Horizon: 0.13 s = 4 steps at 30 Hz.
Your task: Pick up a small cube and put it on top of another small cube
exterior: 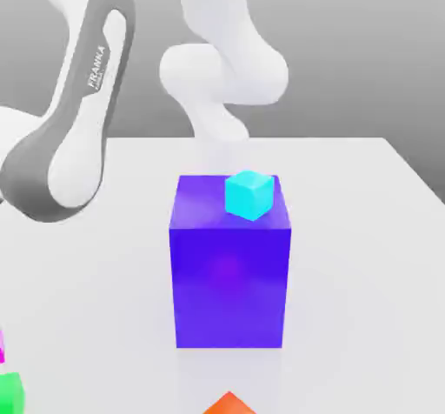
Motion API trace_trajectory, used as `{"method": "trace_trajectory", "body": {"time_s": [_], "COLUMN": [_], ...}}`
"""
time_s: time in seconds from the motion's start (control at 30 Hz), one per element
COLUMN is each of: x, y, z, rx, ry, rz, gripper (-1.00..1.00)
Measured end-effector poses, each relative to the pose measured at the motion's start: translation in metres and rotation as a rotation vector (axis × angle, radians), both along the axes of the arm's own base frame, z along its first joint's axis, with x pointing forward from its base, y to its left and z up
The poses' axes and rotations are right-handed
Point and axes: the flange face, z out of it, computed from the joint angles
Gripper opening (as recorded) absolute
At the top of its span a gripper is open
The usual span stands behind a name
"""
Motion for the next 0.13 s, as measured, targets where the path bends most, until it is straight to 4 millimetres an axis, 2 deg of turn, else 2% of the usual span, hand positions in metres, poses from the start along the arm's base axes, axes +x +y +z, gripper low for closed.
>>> {"method": "trace_trajectory", "body": {"time_s": [0.03, 0.13], "x": [0.0002, 0.0002], "y": [0.0004, 0.0004], "z": [-0.0090, -0.0090], "rx": [0.000, 0.000], "ry": [0.000, 0.000], "rz": [0.000, 0.000], "gripper": [1.00, 1.00]}}
